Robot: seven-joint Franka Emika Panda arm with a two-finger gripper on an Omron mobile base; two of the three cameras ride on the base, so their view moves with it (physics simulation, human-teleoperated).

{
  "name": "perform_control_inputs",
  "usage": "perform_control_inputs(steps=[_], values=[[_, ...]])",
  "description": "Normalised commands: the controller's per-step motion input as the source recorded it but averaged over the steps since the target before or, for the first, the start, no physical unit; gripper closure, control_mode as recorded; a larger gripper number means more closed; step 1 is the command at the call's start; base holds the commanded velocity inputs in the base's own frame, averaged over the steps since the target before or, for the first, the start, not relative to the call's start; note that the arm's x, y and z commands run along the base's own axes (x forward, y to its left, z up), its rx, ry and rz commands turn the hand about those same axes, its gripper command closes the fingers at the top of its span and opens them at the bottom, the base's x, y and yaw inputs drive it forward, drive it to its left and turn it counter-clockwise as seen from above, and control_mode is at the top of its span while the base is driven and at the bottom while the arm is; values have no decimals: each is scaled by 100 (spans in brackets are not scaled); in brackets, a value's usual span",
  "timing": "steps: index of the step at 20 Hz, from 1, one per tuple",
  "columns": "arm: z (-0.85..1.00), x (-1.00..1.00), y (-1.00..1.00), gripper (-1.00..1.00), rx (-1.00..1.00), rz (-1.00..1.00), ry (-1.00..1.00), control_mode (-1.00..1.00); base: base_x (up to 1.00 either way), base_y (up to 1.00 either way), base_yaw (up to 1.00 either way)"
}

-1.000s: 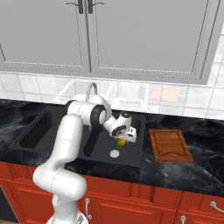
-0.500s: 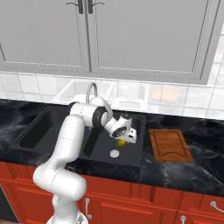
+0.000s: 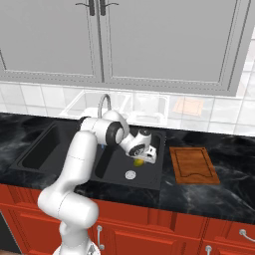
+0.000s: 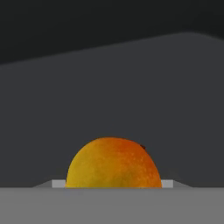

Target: Pick the mango from the sink and place it on the cutting board to airdry. Then turn off the sink faucet.

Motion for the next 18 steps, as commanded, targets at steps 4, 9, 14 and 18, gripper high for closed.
perform_control_inputs(steps=[4,9,14,18], values=[[29,0,0,100,0,-1,0,-100,0,0,0],[45,-9,0,100,0,0,-5,-100,0,0,0],[52,-19,0,100,0,0,-7,-100,0,0,0],[55,-23,-3,100,0,0,-5,-100,0,0,0]])
